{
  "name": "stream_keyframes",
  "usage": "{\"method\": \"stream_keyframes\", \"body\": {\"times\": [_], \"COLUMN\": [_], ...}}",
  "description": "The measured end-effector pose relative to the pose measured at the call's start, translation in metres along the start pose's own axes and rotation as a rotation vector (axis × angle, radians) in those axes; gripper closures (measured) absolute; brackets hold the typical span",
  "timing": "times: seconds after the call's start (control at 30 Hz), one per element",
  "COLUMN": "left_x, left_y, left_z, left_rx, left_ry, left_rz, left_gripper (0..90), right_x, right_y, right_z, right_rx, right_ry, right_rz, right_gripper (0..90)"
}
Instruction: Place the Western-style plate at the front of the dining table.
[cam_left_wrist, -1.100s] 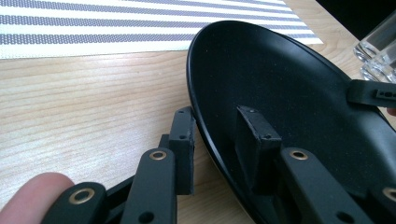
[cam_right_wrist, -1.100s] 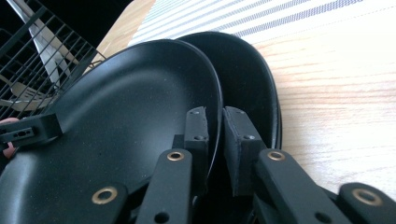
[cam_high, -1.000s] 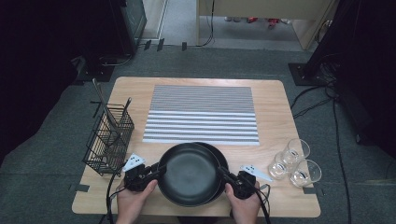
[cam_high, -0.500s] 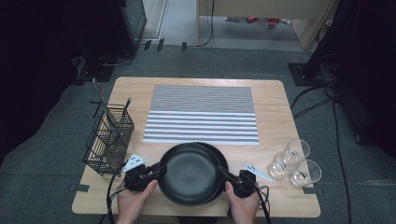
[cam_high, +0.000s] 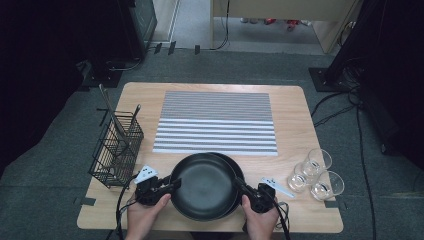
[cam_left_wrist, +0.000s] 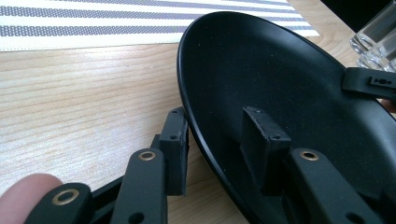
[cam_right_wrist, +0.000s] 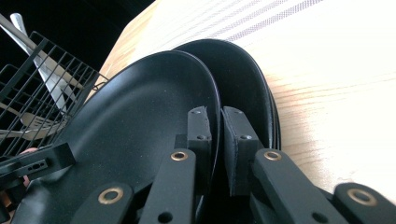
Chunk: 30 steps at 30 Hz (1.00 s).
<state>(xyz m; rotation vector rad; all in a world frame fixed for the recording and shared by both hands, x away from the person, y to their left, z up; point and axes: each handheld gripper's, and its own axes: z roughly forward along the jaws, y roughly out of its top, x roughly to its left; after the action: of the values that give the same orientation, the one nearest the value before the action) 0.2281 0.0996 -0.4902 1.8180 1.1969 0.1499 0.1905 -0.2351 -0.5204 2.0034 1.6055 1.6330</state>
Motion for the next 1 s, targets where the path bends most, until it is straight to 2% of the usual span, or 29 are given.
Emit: {"method": "stream_keyframes", "body": {"times": [0.23, 0.5, 0.63, 0.8, 0.93, 0.97, 1.0], "left_x": [0.0, 0.002, 0.003, 0.003, 0.002, 0.002, 0.002], "left_y": [-0.001, 0.001, 0.002, 0.001, 0.001, 0.0, -0.002], "left_z": [-0.002, -0.008, -0.009, -0.01, -0.008, -0.008, -0.007], "left_rx": [-0.007, -0.027, -0.027, -0.026, -0.017, -0.016, -0.021], "left_ry": [-0.001, -0.026, -0.008, 0.002, 0.013, 0.012, 0.008], "left_rz": [-0.02, -0.031, -0.034, -0.029, -0.014, -0.017, -0.036], "left_gripper": [65.9, 70.4, 71.7, 71.9, 71.3, 71.0, 70.9], "right_x": [-0.003, -0.003, -0.002, 0.001, 0.008, 0.009, 0.009], "right_y": [0.001, 0.001, 0.0, -0.001, -0.002, -0.002, -0.001], "right_z": [-0.001, 0.001, 0.002, 0.003, 0.006, 0.006, 0.006], "right_rx": [0.004, 0.005, 0.012, 0.009, 0.01, 0.009, 0.005], "right_ry": [0.028, 0.024, 0.019, 0.004, -0.04, -0.048, -0.052], "right_rz": [0.044, 0.039, 0.034, -0.008, -0.102, -0.111, -0.099], "right_gripper": [84.5, 84.3, 83.8, 82.4, 78.6, 78.1, 78.8]}}
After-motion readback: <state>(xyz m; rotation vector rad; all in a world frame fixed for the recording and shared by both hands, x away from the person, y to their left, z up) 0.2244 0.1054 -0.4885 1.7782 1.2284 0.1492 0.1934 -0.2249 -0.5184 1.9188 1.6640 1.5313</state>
